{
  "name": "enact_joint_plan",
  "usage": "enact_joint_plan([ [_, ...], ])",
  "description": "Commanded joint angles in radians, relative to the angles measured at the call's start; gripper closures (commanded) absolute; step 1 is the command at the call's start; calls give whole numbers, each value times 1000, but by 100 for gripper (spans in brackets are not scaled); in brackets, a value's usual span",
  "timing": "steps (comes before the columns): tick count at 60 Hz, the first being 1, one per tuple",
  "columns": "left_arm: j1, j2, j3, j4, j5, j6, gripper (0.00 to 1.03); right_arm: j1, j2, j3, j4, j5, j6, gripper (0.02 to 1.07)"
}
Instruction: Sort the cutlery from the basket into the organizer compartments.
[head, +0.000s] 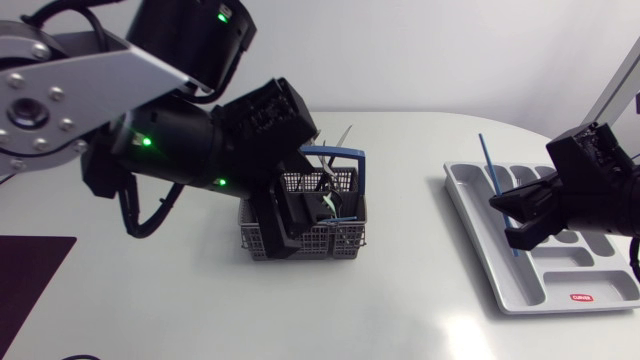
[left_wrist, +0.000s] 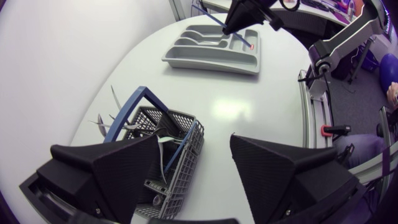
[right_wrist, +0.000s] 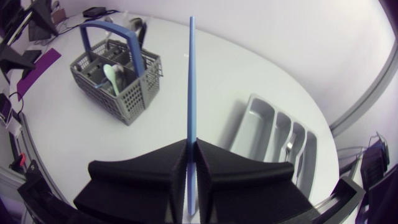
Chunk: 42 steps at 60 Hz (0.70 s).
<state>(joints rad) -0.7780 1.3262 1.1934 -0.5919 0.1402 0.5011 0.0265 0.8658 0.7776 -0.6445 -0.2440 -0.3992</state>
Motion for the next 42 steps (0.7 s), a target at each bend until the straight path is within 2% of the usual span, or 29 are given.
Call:
enact_joint_plan([
  [1,-17,56,-21,10,-31,63,23,-99,76,-32,22,-18,16,97],
  [15,-46,137,-20,17,-100,129,23,-267,280,-37,92,-15,25,97],
  [42,-60,197,-91,144,-136,228,24,-304,599,-67,282,66,83,95],
])
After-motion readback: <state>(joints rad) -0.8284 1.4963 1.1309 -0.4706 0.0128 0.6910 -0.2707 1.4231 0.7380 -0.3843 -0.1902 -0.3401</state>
